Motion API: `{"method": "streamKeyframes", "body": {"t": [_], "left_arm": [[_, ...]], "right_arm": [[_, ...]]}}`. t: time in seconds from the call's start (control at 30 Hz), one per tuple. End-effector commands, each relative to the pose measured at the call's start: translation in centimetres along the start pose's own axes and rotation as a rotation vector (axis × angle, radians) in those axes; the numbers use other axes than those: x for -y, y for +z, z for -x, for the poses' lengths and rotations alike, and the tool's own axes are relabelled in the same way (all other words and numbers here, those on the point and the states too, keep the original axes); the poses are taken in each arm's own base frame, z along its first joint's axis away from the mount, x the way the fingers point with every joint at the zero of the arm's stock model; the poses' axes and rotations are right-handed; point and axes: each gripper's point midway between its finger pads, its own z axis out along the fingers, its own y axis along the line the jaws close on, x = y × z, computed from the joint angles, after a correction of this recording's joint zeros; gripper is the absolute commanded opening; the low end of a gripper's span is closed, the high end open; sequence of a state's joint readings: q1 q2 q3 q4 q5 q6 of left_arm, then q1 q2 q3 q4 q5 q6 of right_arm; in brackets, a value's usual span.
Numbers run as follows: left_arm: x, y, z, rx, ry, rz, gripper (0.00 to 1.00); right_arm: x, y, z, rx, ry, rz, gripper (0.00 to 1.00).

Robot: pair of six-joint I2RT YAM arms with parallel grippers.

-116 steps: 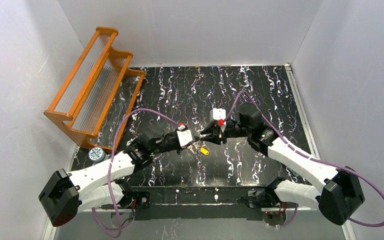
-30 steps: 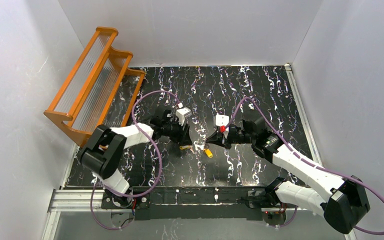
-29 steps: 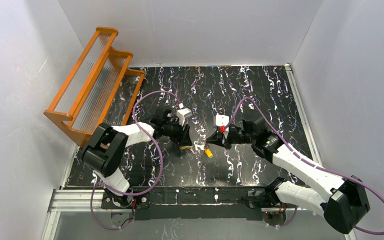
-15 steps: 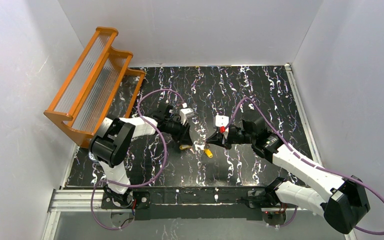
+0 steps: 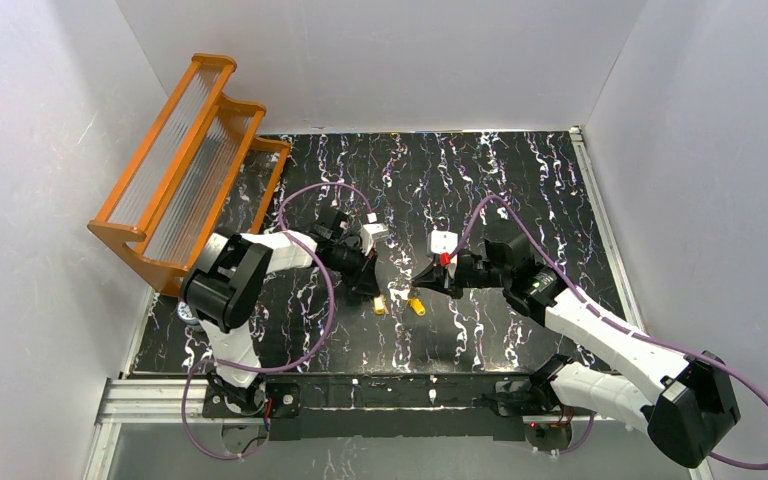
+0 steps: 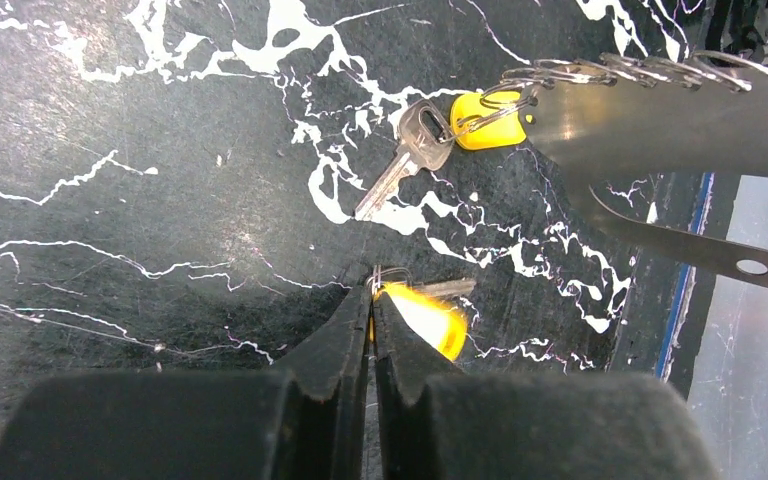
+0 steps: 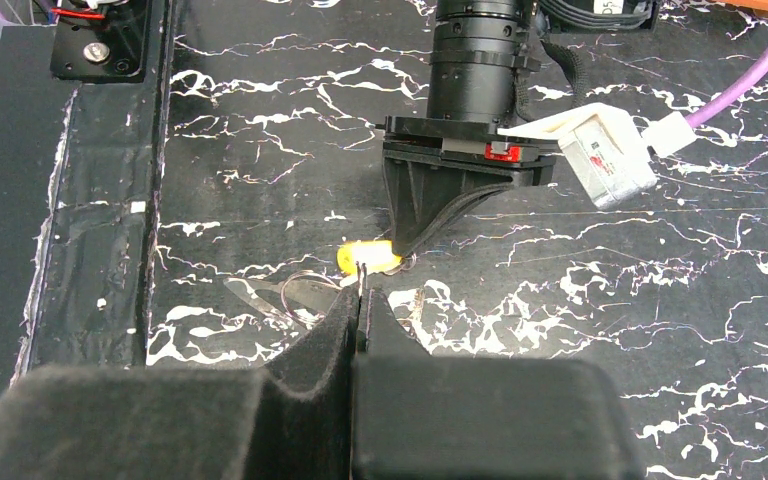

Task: Put the keys on the keyring
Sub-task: Pick up the key from the center of the board.

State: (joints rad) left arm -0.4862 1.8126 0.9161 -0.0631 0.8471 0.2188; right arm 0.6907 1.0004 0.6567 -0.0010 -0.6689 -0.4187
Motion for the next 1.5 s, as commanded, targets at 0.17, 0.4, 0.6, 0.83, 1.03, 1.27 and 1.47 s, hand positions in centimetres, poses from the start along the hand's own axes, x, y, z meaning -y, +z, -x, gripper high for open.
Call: {"method": "streamKeyframes", "body": {"t": [0.17,0.4,0.6,0.83,1.03,1.27,1.47], "left_arm": [[1.0,-3.3,3.2,0.063,0.132,0.108,0.00],[4.0,-7.4,5.4,0.172,0.305,0.209,0.00],[8.3,-10.2,7.1,0.275,0.499,0.195,0.00],[12.6,-11.6,7.9,0.344,0.527,0.089,0.00],[15.1,-10.9,8.0,0.336,0.530,0.010,0.00],[17.7,-8.8,7.2,0.286,0.604,-0.112,0.00],[18.2,-8.1,7.1,0.265,0.606,-0.132,0.00]], "right_arm": [[0.6,0.2,2.6,0.068,-0.054,0.000,0.01],[0.6,0.6,3.4,0.094,-0.039,0.024,0.01],[0.4,1.0,4.0,0.108,-0.022,0.065,0.01],[0.3,1.4,4.0,0.111,-0.017,0.094,0.01],[-0.2,1.6,3.9,0.114,-0.012,0.131,0.01],[-0.3,1.8,3.7,0.110,-0.005,0.139,0.01],[-0.3,1.7,3.6,0.104,-0.003,0.137,0.01]]}}
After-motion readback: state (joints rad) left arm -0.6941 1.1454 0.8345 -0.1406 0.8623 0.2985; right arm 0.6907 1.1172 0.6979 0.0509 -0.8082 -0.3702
